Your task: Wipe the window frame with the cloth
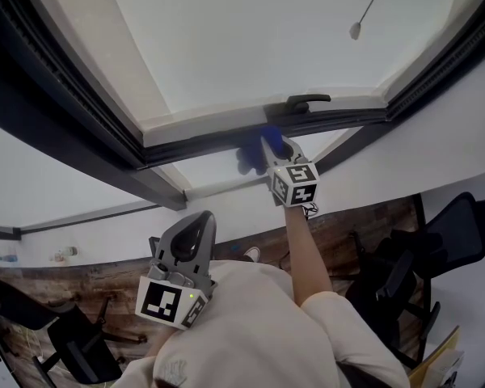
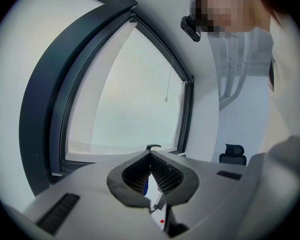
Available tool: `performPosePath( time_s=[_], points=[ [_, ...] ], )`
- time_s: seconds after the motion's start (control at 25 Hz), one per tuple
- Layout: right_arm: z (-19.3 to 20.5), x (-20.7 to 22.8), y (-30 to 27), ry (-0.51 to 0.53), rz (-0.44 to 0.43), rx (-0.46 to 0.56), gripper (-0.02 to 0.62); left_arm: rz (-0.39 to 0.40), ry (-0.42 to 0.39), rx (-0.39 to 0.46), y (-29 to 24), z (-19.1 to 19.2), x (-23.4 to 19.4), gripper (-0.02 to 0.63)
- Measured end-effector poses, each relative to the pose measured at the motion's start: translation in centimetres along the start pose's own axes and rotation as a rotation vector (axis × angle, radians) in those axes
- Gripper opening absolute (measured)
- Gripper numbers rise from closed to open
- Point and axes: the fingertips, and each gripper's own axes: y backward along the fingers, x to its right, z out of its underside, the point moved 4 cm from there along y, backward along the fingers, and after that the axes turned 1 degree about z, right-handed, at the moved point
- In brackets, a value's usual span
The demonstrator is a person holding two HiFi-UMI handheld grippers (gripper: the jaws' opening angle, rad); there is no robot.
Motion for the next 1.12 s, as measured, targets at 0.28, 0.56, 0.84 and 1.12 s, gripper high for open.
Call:
performPosePath(
  time_s=[0.28,0.56,0.84,1.12],
  points=[
    [0.0,1.4,0.3,-0.003,0.02,0.004,0.061,-0.004,0.001,-0.005,-0.2,0.2,0.3,0.009],
    [0.1,3.5,0.9,-0.011,0.058,0.004,0.061,-0.003,0.0,-0.008,-0.3,0.3,0.6,0.009],
    [0.1,5.7,1.7,-0.027,0.114,0.001,0.061,0.0,0.004,-0.01,-0.3,0.3,0.7,0.009],
    [-0.1,6.1,1.9,-0.02,0.141,-0.034,0.061,0.012,0.011,-0.009,0.2,0.3,0.5,0.009]
  ],
)
